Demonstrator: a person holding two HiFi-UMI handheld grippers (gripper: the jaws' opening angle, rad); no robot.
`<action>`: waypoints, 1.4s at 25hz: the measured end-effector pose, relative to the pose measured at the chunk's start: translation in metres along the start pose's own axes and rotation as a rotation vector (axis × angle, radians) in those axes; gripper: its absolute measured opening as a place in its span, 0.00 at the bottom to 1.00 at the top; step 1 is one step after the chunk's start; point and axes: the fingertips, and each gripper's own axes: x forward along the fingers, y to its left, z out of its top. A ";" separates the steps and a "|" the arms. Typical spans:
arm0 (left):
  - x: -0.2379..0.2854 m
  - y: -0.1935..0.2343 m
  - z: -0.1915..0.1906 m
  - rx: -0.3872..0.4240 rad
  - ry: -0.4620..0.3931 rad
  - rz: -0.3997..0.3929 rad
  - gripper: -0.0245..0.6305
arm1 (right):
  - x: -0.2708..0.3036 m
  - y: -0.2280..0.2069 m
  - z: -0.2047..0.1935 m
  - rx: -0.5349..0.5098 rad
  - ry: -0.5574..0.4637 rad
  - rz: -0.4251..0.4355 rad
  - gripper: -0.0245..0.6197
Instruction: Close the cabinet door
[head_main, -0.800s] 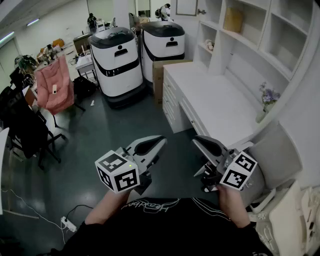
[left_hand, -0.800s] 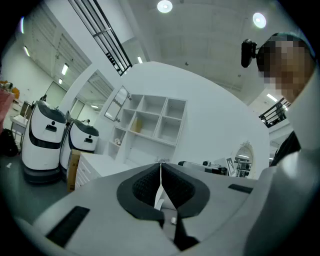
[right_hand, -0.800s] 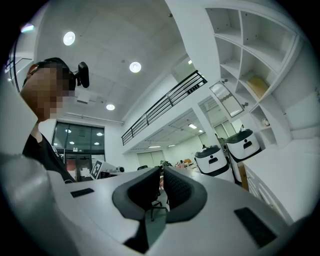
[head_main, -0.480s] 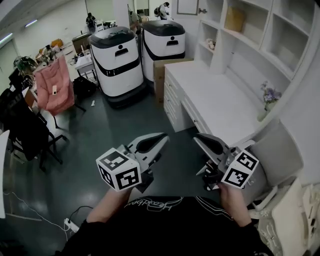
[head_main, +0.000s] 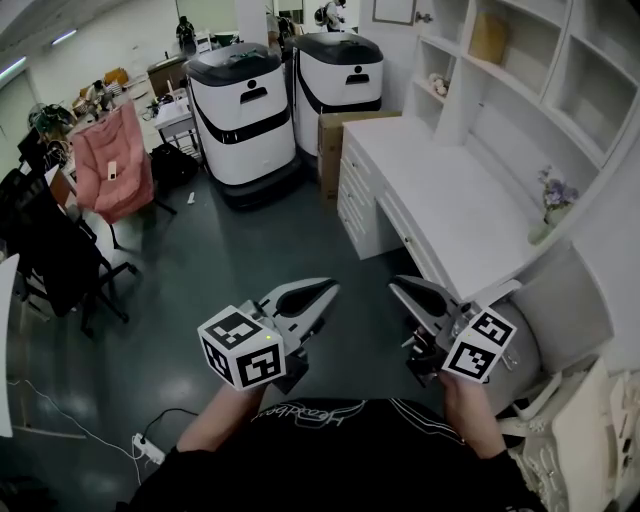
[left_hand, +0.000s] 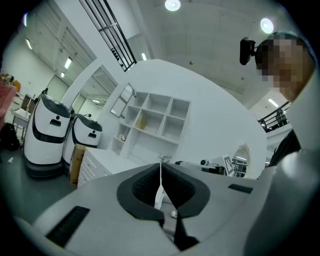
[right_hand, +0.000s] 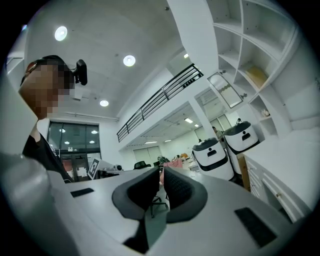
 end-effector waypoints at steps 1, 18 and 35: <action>-0.005 0.006 -0.001 -0.004 0.001 0.005 0.07 | 0.006 0.001 -0.004 0.008 0.002 0.000 0.12; -0.012 0.120 0.012 -0.044 -0.017 0.038 0.07 | 0.104 -0.052 -0.020 0.027 0.049 0.012 0.12; 0.205 0.401 0.121 -0.054 0.053 0.024 0.07 | 0.298 -0.358 0.085 0.061 -0.017 0.004 0.12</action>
